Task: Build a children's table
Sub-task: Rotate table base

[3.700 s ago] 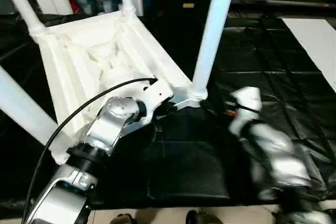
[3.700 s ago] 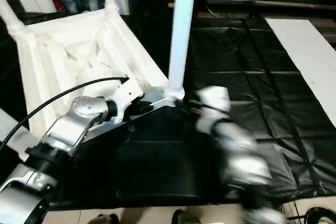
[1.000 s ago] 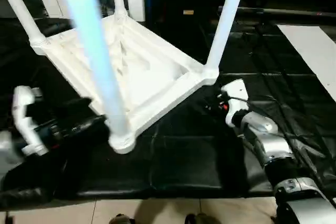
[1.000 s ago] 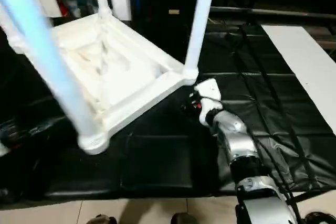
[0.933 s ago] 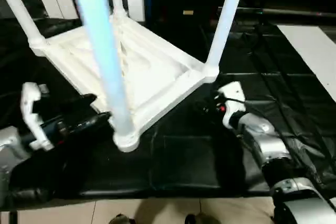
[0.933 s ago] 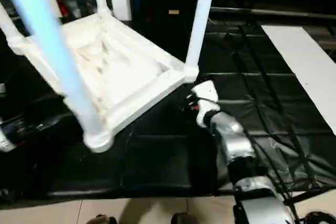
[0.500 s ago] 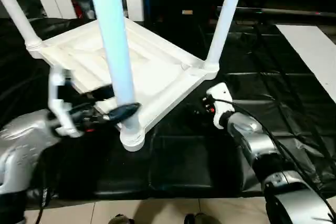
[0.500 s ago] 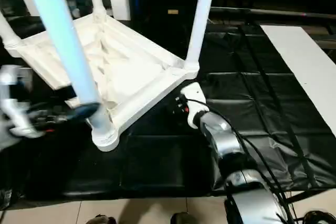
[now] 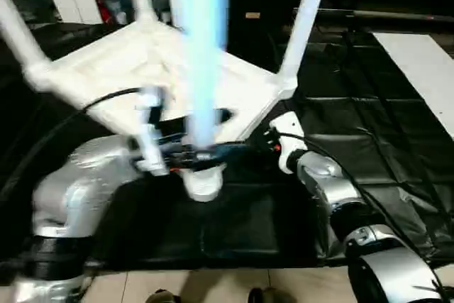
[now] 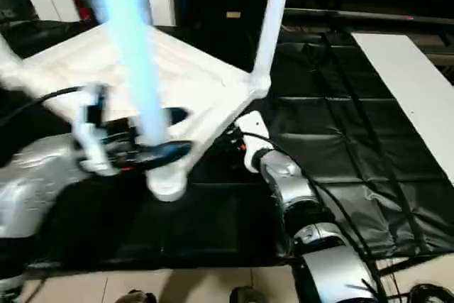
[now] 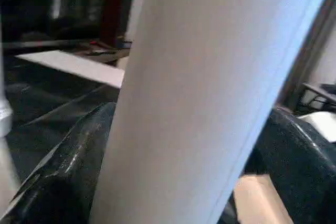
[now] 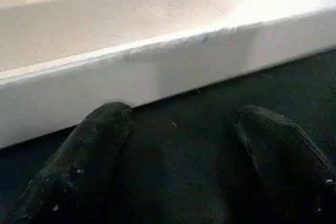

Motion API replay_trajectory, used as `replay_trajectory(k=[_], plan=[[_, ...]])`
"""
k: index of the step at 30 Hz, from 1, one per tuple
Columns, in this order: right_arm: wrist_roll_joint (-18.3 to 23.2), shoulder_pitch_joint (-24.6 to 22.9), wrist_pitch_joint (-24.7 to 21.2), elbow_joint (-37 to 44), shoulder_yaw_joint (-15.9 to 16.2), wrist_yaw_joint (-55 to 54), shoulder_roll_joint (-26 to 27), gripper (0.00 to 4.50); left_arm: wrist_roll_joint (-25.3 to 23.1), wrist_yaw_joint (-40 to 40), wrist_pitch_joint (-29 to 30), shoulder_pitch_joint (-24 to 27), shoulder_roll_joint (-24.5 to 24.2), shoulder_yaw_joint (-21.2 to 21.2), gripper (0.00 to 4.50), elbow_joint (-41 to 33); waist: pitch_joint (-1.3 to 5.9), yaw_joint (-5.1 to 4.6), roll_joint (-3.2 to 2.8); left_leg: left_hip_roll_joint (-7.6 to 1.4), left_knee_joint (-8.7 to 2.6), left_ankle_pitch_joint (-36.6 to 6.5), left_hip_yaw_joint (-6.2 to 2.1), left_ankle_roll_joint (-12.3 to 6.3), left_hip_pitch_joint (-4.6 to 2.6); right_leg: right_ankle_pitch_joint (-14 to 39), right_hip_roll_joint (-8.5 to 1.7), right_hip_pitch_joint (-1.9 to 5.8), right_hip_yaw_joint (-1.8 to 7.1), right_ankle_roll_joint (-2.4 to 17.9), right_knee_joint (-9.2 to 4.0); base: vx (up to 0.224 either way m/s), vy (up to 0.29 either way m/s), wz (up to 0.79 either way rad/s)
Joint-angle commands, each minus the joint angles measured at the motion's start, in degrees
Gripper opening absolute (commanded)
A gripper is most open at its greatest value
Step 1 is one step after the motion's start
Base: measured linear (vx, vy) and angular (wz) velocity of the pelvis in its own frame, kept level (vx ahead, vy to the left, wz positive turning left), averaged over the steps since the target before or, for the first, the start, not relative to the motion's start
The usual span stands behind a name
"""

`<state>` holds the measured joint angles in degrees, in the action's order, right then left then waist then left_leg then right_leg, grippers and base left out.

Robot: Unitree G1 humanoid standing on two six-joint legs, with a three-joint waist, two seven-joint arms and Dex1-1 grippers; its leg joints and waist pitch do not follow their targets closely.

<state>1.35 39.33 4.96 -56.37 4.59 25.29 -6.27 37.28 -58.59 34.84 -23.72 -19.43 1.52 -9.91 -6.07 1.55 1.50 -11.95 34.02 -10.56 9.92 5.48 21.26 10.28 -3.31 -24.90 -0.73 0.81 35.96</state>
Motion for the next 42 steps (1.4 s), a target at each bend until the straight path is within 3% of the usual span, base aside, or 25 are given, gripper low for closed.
replay_trajectory(k=[1,10,12,17,23,27,32,35,36,37,40,42], plan=[[-0.74,1.35,0.77,-0.38,1.31,1.09,2.38,3.89,-0.4,-0.33,-1.14,-2.33,2.61,4.82,4.42,-1.82,4.26,0.21,-0.27,0.02,-3.4,-6.17,0.76,-2.73,-0.07,0.37,-2.38,4.25,1.58,14.67,-3.01,0.0,0.0,0.0],[-1.1,1.52,2.18,-0.82,2.06,2.86,4.73,3.89,-5.08,2.73,-4.93,-6.37,8.52,8.68,4.42,3.8,4.22,-0.49,-0.25,-0.02,-3.37,-6.92,0.66,-3.75,0.03,1.01,-2.41,4.34,1.51,15.32,-3.36,0.0,0.0,0.0],[-2.15,1.49,2.64,-1.27,2.39,1.71,4.88,3.89,-9.54,5.14,-7.58,-7.54,8.4,9.02,4.42,7.52,4.17,-0.64,-0.26,-0.04,-3.38,-7.17,0.62,-4.1,0.02,1.57,-2.42,4.3,1.46,15.33,-3.48,0.0,0.0,0.0],[-2.81,1.63,2.65,-2.06,1.99,-0.29,4.31,3.89,-12.5,7.26,-9.86,-8.57,6.54,7.56,4.42,11.64,4.26,-0.74,-0.47,-0.08,-3.41,-7.3,0.49,-3.67,-0.13,2.03,-2.55,4.31,1.48,15.34,-3.39,0.0,0.0,0.0],[-3.22,1.66,3.27,-2.28,0.8,-2.06,2.53,3.89,-14.41,5.75,-11.45,-7.29,2.44,6.41,4.42,12.78,4.11,-0.55,-0.51,-0.21,-3.53,-7.4,0.65,-3.93,-0.29,0.48,-2.42,4.06,1.46,16.38,-3.25,0.0,0.0,0.0],[-2.79,1.78,3.48,-1.87,-0.86,-3.28,0.9,3.89,-16.93,5.27,-13.16,-6.15,-0.68,6.59,4.42,14.24,3.89,-0.54,-0.54,-0.22,-3.72,-9.72,0.6,-2.47,-0.45,5.25,-2.5,3.89,1.54,14.65,-3.69,0.0,0.0,0.0],[-2.07,1.52,3.43,-0.43,-1.79,-2.89,-1.45,3.89,-14.39,0.29,-10.2,-3.71,-4.85,7.18,4.42,10.75,4.18,-0.33,-0.43,-0.19,-3.69,-8.02,0.59,-2.04,-0.32,2.73,-2.55,4.04,1.58,14.72,-3.15,0.0,0.0,0.0],[-1.28,-0.53,3.12,3.7,-1.78,2.78,-5.24,3.89,-12.89,-8.33,-7.29,0.09,-12.16,10.12,4.42,6.59,4.05,-0.36,-0.47,-0.25,-3.73,-7.48,0.68,-2.81,-0.32,1.67,-2.37,3.84,1.56,14.79,-3.11,0.0,0.0,0.0],[-1.31,-1.32,2.99,4.96,-1.42,4.61,-6.4,3.89,-14.21,-8.74,-8.11,0.32,-13.08,10.81,4.42,7.41,4.02,-0.34,-0.28,-0.18,-3.65,-7.43,0.84,-3.15,-0.47,1.48,-2.12,3.78,1.58,14.66,-3.27,0.0,0.0,0.0],[-1.41,-2.25,2.85,6.35,-1.01,6.53,-7.72,3.89,-15.91,-9.15,-9.59,0.46,-13.88,11.54,4.42,8.64,3.85,0.09,-0.54,-0.25,-3.68,-7.8,0.88,-3.44,-0.63,2.24,-2.12,3.62,1.59,14.37,-3.53,0.0,0.0,0.0],[-1.34,-4.09,2.3,9.2,-0.07,10.9,-10.23,3.89,-17.57,-10.01,-10.48,0.29,-15.0,12.23,4.42,11.0,3.87,0.49,-0.43,-0.27,-3.75,-8.41,0.95,-2.79,-0.62,4.05,-2.29,3.65,1.69,14.15,-3.61,0.0,0.0,0.0],[-0.71,-7.07,0.93,14.21,1.85,17.98,-13.56,3.89,-19.92,-9.92,-12.27,-0.43,-16.01,12.8,4.15,14.06,3.93,0.61,-0.57,-0.23,-3.81,-9.57,0.75,-2.32,-0.55,5.77,-2.31,3.85,1.65,13.6,-3.76,0.0,0.0,0.0]])
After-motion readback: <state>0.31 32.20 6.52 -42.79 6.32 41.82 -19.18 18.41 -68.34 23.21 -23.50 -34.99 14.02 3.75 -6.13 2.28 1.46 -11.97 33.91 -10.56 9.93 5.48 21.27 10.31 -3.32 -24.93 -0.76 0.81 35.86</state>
